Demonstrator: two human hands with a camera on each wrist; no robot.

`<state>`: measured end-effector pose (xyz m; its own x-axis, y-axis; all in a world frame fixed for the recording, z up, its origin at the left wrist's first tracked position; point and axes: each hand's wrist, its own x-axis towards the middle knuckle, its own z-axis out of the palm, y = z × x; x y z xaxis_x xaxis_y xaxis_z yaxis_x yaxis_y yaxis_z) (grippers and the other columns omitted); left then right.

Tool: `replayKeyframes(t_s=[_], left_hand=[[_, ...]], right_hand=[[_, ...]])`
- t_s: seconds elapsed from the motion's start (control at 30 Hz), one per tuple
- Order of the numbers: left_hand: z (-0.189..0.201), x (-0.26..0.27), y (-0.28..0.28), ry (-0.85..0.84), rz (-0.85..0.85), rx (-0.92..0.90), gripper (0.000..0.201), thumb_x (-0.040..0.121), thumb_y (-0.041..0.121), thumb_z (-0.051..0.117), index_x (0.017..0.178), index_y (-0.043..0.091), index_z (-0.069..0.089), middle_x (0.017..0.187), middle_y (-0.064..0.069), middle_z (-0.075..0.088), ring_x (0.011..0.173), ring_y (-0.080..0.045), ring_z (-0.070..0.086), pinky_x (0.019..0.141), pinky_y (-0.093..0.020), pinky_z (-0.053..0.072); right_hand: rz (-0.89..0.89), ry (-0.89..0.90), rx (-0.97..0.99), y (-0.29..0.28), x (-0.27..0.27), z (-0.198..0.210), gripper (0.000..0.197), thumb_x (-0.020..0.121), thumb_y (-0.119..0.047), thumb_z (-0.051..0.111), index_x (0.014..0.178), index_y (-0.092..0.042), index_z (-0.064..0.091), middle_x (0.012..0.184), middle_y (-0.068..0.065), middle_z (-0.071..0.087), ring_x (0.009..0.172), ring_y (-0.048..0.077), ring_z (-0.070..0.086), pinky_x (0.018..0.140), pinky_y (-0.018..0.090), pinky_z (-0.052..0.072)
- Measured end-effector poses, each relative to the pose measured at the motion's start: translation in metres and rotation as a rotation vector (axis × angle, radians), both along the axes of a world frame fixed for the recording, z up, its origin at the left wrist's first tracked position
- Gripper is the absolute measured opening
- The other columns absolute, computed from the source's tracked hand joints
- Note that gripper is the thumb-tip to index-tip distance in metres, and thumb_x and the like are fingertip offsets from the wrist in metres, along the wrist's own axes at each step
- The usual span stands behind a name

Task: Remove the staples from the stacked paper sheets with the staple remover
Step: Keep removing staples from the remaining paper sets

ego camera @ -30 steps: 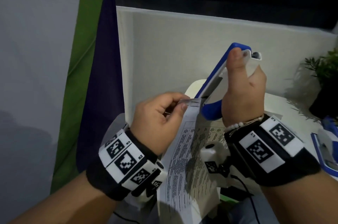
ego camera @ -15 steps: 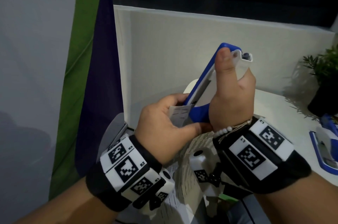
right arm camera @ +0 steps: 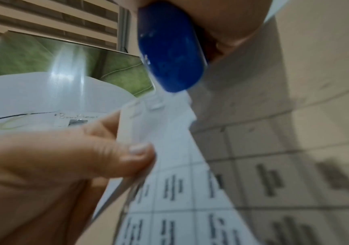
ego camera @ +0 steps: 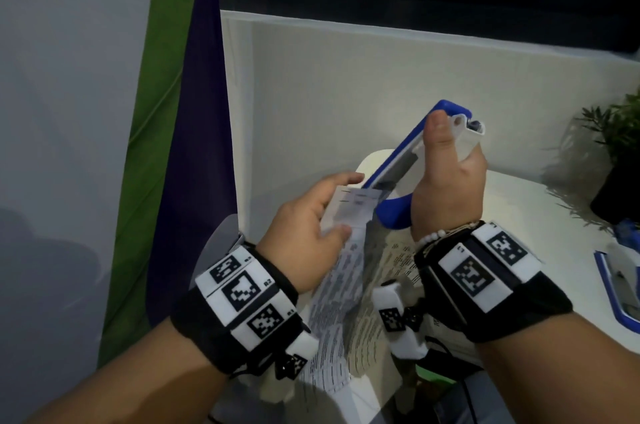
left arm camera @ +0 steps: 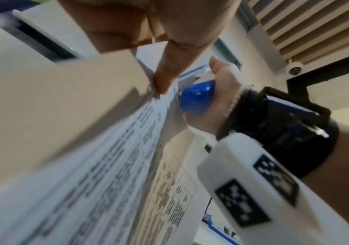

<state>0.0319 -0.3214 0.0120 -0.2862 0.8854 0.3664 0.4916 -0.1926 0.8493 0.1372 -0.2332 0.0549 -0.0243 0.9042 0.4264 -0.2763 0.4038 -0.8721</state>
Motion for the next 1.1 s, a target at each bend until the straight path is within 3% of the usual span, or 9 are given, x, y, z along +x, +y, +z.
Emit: replayKeyframes(t_s=[0.1, 0.2, 0.27, 0.37, 0.43, 0.67, 0.87, 1.0, 1.1], left_hand=[[-0.007, -0.01, 0.006, -0.129, 0.088, 0.124, 0.056, 0.083, -0.01, 0.056, 0.099, 0.044, 0.063, 0.103, 0.012, 0.069, 0.092, -0.01, 0.066, 0.085, -0.036, 0.055], [-0.012, -0.013, 0.009, -0.047, 0.146, 0.237, 0.048, 0.083, -0.012, 0.051, 0.095, 0.03, 0.071, 0.098, 0.023, 0.068, 0.09, -0.006, 0.066, 0.085, -0.023, 0.053], [-0.015, -0.015, 0.009, 0.053, 0.158, 0.308, 0.05, 0.078, -0.013, 0.055, 0.102, 0.03, 0.065, 0.103, 0.02, 0.064, 0.096, 0.0, 0.064, 0.085, -0.016, 0.05], [-0.02, -0.018, 0.01, 0.189, 0.148, 0.345, 0.052, 0.074, -0.015, 0.059, 0.101, 0.03, 0.064, 0.106, 0.024, 0.06, 0.097, -0.001, 0.063, 0.082, -0.018, 0.052], [-0.023, -0.019, 0.01, 0.26, 0.151, 0.359, 0.053, 0.072, -0.015, 0.058, 0.1, 0.03, 0.064, 0.108, 0.027, 0.058, 0.099, 0.0, 0.062, 0.084, -0.019, 0.052], [-0.027, -0.021, 0.012, 0.35, 0.154, 0.419, 0.056, 0.068, -0.021, 0.062, 0.098, 0.026, 0.065, 0.113, 0.019, 0.06, 0.099, 0.003, 0.061, 0.084, -0.017, 0.051], [-0.024, -0.014, 0.012, 0.067, 0.124, 0.371, 0.056, 0.074, -0.021, 0.055, 0.099, 0.027, 0.068, 0.102, 0.015, 0.069, 0.097, -0.001, 0.064, 0.085, -0.017, 0.051], [-0.018, -0.008, 0.01, -0.107, 0.088, 0.295, 0.054, 0.081, -0.01, 0.056, 0.096, 0.04, 0.07, 0.099, 0.017, 0.071, 0.094, -0.005, 0.066, 0.083, -0.021, 0.052], [-0.012, -0.004, 0.008, -0.161, 0.055, 0.244, 0.044, 0.084, 0.005, 0.057, 0.097, 0.046, 0.069, 0.098, 0.021, 0.07, 0.091, -0.005, 0.066, 0.083, -0.022, 0.052]], right_hand=[[-0.061, 0.043, -0.029, 0.008, 0.008, 0.001, 0.024, 0.077, -0.049, 0.053, 0.08, -0.026, 0.047, 0.056, -0.018, 0.053, 0.049, -0.004, 0.05, 0.053, 0.013, 0.044], [-0.191, 0.101, -0.055, 0.015, 0.019, 0.005, 0.023, 0.081, -0.052, 0.053, 0.081, -0.03, 0.047, 0.069, -0.017, 0.05, 0.051, -0.011, 0.05, 0.057, 0.006, 0.041], [-0.235, 0.137, -0.086, 0.021, 0.026, 0.006, 0.025, 0.08, -0.056, 0.053, 0.082, -0.032, 0.048, 0.074, -0.016, 0.052, 0.06, -0.009, 0.053, 0.066, 0.012, 0.044], [-0.254, 0.143, -0.117, 0.025, 0.033, 0.004, 0.03, 0.073, -0.059, 0.051, 0.085, -0.031, 0.05, 0.076, -0.015, 0.052, 0.069, 0.001, 0.054, 0.074, 0.022, 0.047], [-0.251, 0.151, -0.125, 0.026, 0.037, 0.002, 0.03, 0.071, -0.058, 0.051, 0.085, -0.031, 0.05, 0.075, -0.015, 0.051, 0.065, -0.003, 0.053, 0.071, 0.019, 0.046], [-0.211, 0.144, -0.107, 0.024, 0.042, -0.001, 0.027, 0.072, -0.054, 0.052, 0.083, -0.03, 0.048, 0.067, -0.016, 0.052, 0.052, -0.009, 0.053, 0.057, 0.016, 0.045], [-0.131, 0.135, -0.028, 0.02, 0.036, 0.005, 0.026, 0.074, -0.053, 0.053, 0.079, -0.028, 0.047, 0.055, -0.02, 0.056, 0.054, -0.003, 0.054, 0.062, 0.026, 0.048], [-0.022, 0.058, 0.018, 0.013, 0.026, 0.011, 0.047, 0.066, -0.07, 0.059, 0.08, -0.027, 0.05, 0.075, 0.0, 0.057, 0.07, 0.025, 0.057, 0.069, 0.041, 0.051], [0.035, -0.006, 0.057, 0.009, 0.02, 0.014, 0.041, 0.064, -0.065, 0.055, 0.08, -0.028, 0.049, 0.065, -0.012, 0.055, 0.062, 0.014, 0.054, 0.061, 0.032, 0.05]])
